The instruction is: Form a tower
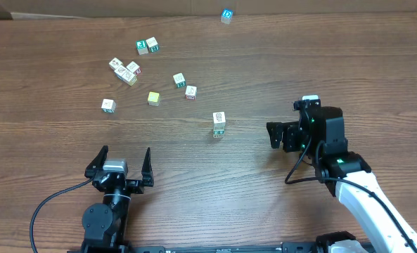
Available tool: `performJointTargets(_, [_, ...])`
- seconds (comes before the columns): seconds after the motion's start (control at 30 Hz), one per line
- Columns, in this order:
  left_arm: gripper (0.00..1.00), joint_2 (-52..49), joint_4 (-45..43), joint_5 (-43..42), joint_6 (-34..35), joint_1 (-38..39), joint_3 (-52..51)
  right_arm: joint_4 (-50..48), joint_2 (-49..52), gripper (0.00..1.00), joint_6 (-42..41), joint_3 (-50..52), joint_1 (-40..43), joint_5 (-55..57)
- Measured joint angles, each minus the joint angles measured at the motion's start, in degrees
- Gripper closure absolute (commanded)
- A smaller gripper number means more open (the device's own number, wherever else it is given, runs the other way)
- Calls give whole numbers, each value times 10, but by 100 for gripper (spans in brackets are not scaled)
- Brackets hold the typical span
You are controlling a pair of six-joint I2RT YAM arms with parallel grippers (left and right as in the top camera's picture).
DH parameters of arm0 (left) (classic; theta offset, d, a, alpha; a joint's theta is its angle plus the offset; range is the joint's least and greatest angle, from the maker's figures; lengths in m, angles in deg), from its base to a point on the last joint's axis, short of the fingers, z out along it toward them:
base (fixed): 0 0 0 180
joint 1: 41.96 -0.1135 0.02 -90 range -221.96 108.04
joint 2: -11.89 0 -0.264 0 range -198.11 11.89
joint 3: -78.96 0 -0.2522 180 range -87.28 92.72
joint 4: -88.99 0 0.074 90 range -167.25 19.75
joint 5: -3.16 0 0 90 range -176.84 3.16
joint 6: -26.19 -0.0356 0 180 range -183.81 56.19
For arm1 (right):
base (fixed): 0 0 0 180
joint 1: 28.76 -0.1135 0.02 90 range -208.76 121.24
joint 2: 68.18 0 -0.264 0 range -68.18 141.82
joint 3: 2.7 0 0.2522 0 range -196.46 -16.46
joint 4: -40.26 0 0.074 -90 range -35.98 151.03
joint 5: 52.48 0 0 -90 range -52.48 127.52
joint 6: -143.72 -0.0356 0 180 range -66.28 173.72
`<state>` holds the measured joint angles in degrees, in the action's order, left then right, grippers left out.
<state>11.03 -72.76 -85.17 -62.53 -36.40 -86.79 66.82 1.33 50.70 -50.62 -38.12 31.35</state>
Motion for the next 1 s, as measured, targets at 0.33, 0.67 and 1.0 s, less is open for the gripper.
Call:
performJointTargets(0.33, [1, 0, 0, 0, 0, 0, 0, -90, 0, 0, 0, 84, 0, -2])
performJointTargets(0.67, [0, 0, 0, 0, 0, 0, 0, -92, 0, 0, 0, 92, 0, -5])
performJointTargets(1.0, [1, 0, 0, 0, 0, 0, 0, -96, -1, 0, 0, 139, 0, -5])
